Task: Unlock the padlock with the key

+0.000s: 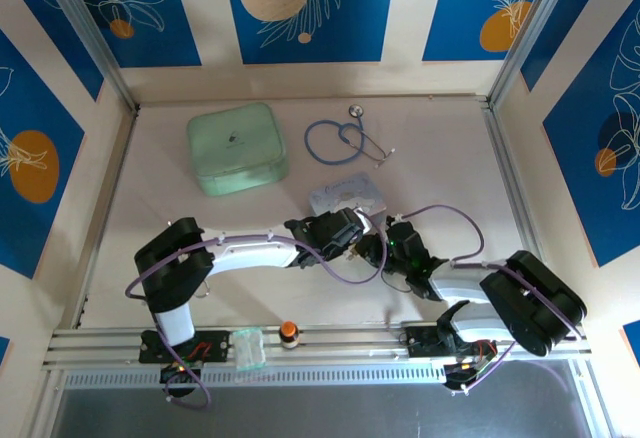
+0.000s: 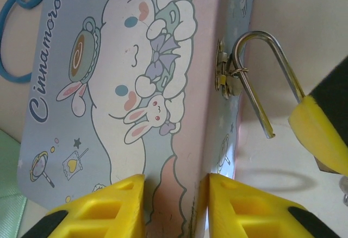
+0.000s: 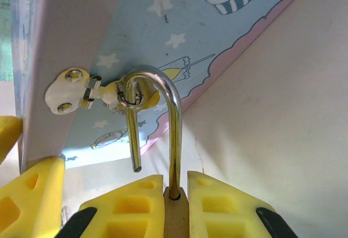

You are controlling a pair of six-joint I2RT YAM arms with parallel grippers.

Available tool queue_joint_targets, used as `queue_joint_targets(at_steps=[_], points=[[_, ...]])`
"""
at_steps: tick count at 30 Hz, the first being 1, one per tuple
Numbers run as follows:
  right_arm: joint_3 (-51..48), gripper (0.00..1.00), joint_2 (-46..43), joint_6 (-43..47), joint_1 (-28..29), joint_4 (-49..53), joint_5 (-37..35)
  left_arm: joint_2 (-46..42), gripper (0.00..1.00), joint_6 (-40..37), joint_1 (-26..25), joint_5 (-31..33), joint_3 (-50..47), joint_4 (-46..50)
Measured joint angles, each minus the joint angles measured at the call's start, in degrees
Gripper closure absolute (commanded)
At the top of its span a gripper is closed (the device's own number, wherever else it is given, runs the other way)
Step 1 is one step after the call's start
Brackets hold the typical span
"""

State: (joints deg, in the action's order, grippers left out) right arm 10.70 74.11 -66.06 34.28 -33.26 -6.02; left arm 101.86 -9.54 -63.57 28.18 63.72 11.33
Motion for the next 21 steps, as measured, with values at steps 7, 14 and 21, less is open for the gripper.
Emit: queue_joint_targets(at_steps=[7,14,21], points=[[2.5,0.91,6.6,-3.0,-5.0,-4.7,0.1,-0.2,0.7,0.0,-0.1,-0.1,-1.2,-2.6],[4.0,0.91,9.7,-4.5,-7.2,-6.8,1.0,-0.2,0.71,-0.5,-0.3,0.4,-1.4,-3.1],[3.6,0.91,6.3,-4.9,-13.7,-4.9,1.9,-0.8,0.71,-0.4,-0.5,0.7,-2.8,-4.6]])
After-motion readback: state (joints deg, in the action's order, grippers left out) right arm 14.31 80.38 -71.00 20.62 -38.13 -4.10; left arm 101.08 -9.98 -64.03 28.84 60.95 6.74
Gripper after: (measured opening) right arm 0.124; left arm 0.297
